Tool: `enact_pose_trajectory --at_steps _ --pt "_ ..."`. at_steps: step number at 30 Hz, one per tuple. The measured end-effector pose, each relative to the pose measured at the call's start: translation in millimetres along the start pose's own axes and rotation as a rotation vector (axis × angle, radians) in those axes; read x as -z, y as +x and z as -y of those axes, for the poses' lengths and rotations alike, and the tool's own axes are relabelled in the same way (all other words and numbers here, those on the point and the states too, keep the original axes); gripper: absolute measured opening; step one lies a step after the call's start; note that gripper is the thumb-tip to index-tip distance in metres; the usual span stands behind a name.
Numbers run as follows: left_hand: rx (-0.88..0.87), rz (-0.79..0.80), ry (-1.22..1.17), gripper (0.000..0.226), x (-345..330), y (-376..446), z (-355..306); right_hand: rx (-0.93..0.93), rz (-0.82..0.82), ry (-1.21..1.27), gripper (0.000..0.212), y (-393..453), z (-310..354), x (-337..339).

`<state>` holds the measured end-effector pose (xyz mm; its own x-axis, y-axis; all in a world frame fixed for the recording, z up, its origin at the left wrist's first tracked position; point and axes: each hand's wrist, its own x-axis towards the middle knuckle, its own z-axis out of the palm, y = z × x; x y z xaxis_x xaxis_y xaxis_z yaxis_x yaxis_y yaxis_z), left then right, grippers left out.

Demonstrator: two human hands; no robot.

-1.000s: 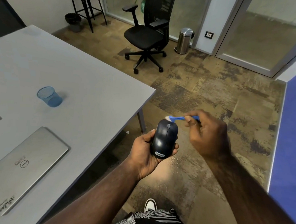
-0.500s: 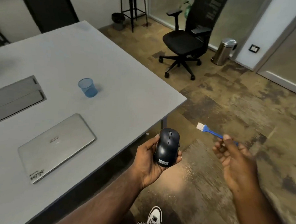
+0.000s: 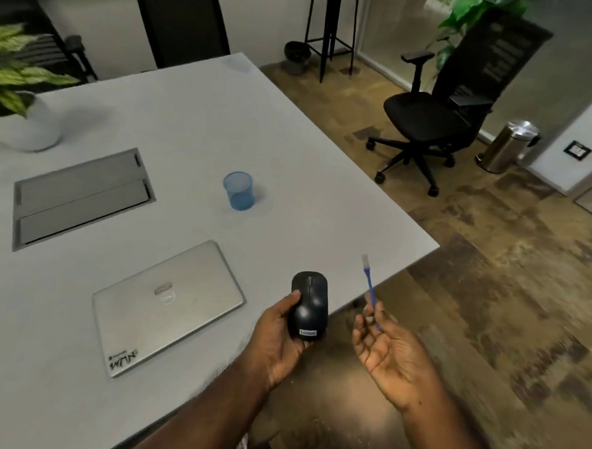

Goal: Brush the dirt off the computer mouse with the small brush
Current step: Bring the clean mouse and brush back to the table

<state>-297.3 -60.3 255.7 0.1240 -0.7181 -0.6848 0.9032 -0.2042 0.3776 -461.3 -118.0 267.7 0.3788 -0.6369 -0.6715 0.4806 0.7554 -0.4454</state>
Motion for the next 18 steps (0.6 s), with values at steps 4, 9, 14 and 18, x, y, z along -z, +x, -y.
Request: enact_pose_trajectory --at_steps 4,9,14,18 --pt "-0.047 -0.032 0.109 0.033 26 21 -40 0.028 0.034 -0.106 0.024 27 -22 -37" --pt "-0.072 0.01 0.213 0.036 57 51 -81 0.199 -0.147 -0.47 0.018 65 -52 -76" --pt "-0.046 -0.005 0.26 0.031 68 81 -107 0.285 -0.205 -0.733 0.018 102 -71 -105" --pt "-0.054 -0.028 0.283 0.025 70 103 -112 0.315 -0.22 -0.766 0.015 127 -77 -116"
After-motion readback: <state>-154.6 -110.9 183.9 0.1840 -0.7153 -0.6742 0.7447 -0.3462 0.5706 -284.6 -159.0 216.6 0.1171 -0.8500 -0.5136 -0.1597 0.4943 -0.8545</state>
